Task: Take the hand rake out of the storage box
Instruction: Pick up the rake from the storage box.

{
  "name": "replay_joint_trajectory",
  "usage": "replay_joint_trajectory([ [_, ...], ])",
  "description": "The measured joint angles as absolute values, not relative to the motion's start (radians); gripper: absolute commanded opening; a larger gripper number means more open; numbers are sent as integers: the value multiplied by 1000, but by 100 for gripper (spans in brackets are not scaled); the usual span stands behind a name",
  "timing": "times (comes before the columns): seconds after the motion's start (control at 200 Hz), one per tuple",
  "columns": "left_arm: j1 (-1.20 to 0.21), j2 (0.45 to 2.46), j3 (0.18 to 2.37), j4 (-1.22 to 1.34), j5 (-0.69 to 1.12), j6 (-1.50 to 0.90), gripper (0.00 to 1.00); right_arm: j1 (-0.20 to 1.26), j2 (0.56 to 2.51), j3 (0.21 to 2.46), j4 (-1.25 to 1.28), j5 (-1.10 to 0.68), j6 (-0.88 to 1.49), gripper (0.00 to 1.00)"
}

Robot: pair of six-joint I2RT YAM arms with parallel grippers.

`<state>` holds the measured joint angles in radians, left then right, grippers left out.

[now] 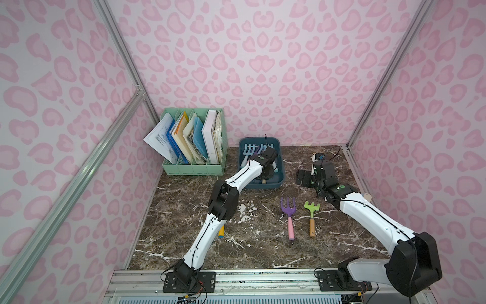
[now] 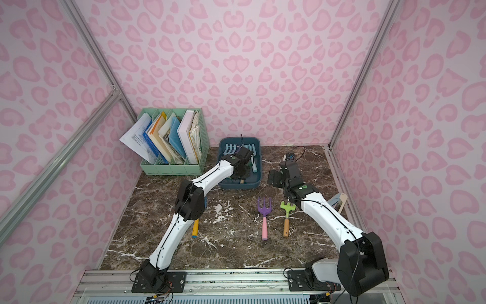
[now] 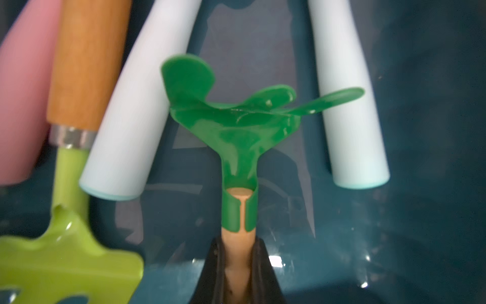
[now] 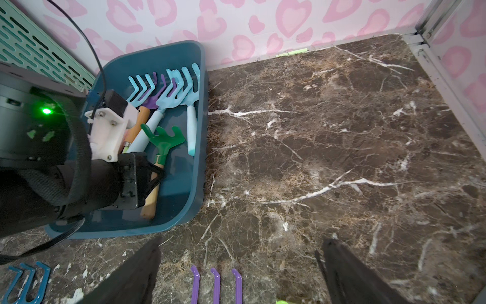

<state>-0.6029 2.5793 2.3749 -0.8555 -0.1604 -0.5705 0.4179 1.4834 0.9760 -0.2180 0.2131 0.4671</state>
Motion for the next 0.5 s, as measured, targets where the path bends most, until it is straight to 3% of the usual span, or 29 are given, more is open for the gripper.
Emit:
replay_joint_trajectory([
  [0.5, -592, 2306, 2310, -987, -256, -535, 0, 449, 1485, 983, -213, 195, 467, 98],
])
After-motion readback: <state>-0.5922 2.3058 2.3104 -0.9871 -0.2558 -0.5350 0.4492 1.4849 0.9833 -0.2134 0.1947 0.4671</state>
